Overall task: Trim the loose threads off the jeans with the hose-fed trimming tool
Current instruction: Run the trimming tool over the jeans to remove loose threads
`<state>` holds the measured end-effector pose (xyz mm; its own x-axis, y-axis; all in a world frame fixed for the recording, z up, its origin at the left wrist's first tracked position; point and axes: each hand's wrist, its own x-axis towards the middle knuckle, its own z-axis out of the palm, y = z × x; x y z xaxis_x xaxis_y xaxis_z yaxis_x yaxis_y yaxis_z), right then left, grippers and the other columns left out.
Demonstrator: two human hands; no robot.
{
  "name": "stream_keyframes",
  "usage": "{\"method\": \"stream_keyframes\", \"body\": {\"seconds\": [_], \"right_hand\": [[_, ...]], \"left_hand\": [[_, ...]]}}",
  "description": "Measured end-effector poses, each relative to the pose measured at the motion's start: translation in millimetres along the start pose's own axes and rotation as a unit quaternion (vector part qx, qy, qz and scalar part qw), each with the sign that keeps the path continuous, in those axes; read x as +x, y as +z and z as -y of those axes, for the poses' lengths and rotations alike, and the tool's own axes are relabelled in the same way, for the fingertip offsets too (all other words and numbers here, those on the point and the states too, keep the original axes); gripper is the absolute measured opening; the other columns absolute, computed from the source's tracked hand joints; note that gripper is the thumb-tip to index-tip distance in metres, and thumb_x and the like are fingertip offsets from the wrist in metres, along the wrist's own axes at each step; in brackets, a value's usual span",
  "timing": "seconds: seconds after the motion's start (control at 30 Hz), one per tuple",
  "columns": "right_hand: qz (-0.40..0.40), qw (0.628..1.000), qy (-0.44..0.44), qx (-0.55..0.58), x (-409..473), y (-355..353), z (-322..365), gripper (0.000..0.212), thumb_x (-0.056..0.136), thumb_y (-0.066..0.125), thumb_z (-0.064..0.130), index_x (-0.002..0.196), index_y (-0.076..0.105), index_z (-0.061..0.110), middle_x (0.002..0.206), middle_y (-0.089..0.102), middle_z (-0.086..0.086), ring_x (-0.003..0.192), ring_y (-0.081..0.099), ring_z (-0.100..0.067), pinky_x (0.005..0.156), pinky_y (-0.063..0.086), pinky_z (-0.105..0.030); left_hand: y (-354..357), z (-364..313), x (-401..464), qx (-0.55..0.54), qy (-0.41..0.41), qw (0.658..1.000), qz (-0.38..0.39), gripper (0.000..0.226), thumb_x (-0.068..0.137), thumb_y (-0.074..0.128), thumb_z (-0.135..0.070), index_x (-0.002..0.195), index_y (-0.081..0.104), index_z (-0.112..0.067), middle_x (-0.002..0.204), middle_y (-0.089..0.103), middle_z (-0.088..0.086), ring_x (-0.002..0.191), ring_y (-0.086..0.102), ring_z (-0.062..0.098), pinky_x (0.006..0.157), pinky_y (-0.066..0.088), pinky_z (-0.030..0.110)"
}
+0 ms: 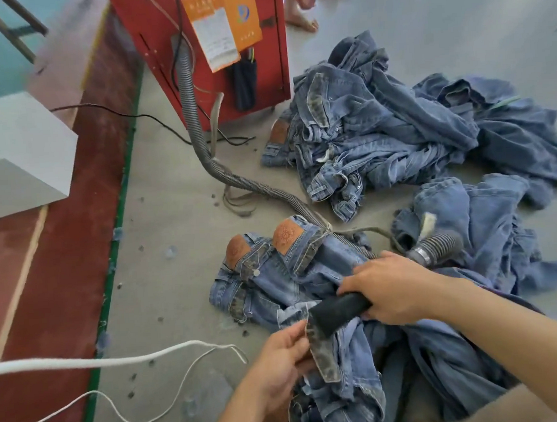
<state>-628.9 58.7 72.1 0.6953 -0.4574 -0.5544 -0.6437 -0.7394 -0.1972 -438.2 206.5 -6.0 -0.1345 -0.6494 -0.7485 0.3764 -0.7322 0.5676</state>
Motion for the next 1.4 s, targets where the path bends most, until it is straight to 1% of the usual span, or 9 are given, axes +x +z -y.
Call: {"method": "stream_keyframes", "body": {"seconds": [0.17, 0.27, 0.37, 0.5, 0.63, 0.77, 0.9, 1.2, 1.4], "right_hand": [[-0.035, 0.991, 0.030, 0.125, -6.7, -15.2, -9.9, 0.039, 0.086, 0.070, 0.041, 0.122, 0.057, 0.045, 0.107, 0.069, 0.017, 0.101, 0.065, -0.014, 0.092, 0.053, -0.039], [-0.056, 0.988, 0.104, 0.097, -13.5, -22.9, -36.9, 0.039, 0.087, 0.067, 0.034, 0.122, 0.057, 0.047, 0.107, 0.070, 0.013, 0.100, 0.066, -0.019, 0.088, 0.056, -0.043], [-0.057, 0.988, 0.136, 0.044, -17.8, -17.6, -52.1, 0.037, 0.090, 0.064, 0.037, 0.124, 0.054, 0.048, 0.107, 0.068, 0.013, 0.100, 0.065, -0.018, 0.087, 0.054, -0.042], [-0.055, 0.992, 0.106, 0.028, -13.7, -6.7, -46.9, 0.034, 0.094, 0.062, 0.049, 0.126, 0.050, 0.047, 0.109, 0.066, 0.014, 0.101, 0.064, -0.017, 0.088, 0.052, -0.040], [-0.052, 0.994, 0.093, 0.006, -6.5, -0.3, -30.8, 0.046, 0.091, 0.048, 0.078, 0.121, 0.043, 0.044, 0.102, 0.066, 0.008, 0.094, 0.067, -0.023, 0.072, 0.051, -0.038], [-0.075, 0.993, 0.088, -0.035, -4.0, -3.3, -21.9, 0.055, 0.085, 0.037, 0.088, 0.111, 0.042, 0.040, 0.083, 0.061, 0.010, 0.077, 0.063, -0.024, 0.063, 0.048, -0.038], [-0.126, 0.986, 0.106, -0.011, -11.3, -29.2, -28.2, 0.057, 0.075, 0.028, 0.093, 0.097, 0.041, 0.041, 0.070, 0.048, 0.017, 0.062, 0.050, -0.015, 0.059, 0.044, -0.036], [-0.383, 0.902, 0.188, 0.063, -68.3, -107.8, -61.1, 0.054, 0.079, 0.043, 0.087, 0.091, 0.050, 0.035, 0.065, 0.057, 0.012, 0.058, 0.056, -0.014, 0.059, 0.053, -0.038], [-0.453, 0.852, 0.163, 0.206, -102.4, -89.8, -45.9, 0.054, 0.075, 0.056, 0.089, 0.089, 0.055, 0.037, 0.063, 0.061, 0.017, 0.057, 0.056, 0.000, 0.054, 0.044, -0.028]], "left_hand": [[7.3, 8.9, -4.9, 0.179, -0.067, 0.979, 0.077, 0.044, 0.106, 0.034, 0.008, 0.134, 0.063, -0.010, 0.122, 0.074, 0.010, 0.093, 0.073, 0.016, 0.094, 0.059, 0.035], [12.7, 22.6, -2.2, 0.299, -0.183, 0.921, 0.169, 0.040, 0.106, 0.034, -0.002, 0.137, 0.058, -0.007, 0.142, 0.061, 0.003, 0.082, 0.071, 0.008, 0.072, 0.058, 0.021], [-5.7, 29.0, 4.5, 0.340, -0.152, 0.926, -0.070, 0.033, 0.104, 0.037, -0.016, 0.107, 0.068, -0.003, 0.131, 0.069, 0.018, 0.076, 0.071, 0.018, 0.067, 0.056, 0.025], [-45.3, 23.8, 33.4, 0.277, -0.116, 0.886, -0.352, 0.055, 0.103, 0.049, -0.041, 0.142, 0.050, -0.002, 0.145, 0.055, 0.023, 0.131, 0.053, 0.039, 0.104, 0.043, 0.041], [-48.3, 18.9, 54.0, -0.071, -0.188, 0.954, -0.224, 0.093, 0.091, 0.065, -0.064, 0.161, 0.025, -0.016, 0.163, 0.034, 0.016, 0.142, 0.045, 0.036, 0.115, 0.041, 0.051], [-43.9, 10.0, 56.4, -0.149, -0.277, 0.941, -0.123, 0.097, 0.074, 0.080, -0.067, 0.144, 0.054, -0.005, 0.141, 0.060, 0.025, 0.122, 0.065, 0.041, 0.104, 0.051, 0.058], [-28.4, -9.6, 43.9, -0.162, -0.190, 0.966, -0.064, 0.039, 0.088, 0.071, -0.034, 0.111, 0.074, -0.002, 0.109, 0.076, 0.022, 0.095, 0.076, 0.035, 0.089, 0.056, 0.048], [51.2, -177.4, -49.8, -0.098, 0.185, 0.977, 0.040, 0.048, 0.102, 0.054, -0.031, 0.135, 0.061, 0.004, 0.133, 0.065, 0.026, 0.124, 0.064, 0.041, 0.103, 0.053, 0.055], [69.9, -155.9, -61.5, -0.056, 0.144, 0.986, 0.061, 0.041, 0.107, 0.049, -0.029, 0.136, 0.064, -0.004, 0.136, 0.064, 0.023, 0.127, 0.062, 0.040, 0.108, 0.049, 0.056]]}}
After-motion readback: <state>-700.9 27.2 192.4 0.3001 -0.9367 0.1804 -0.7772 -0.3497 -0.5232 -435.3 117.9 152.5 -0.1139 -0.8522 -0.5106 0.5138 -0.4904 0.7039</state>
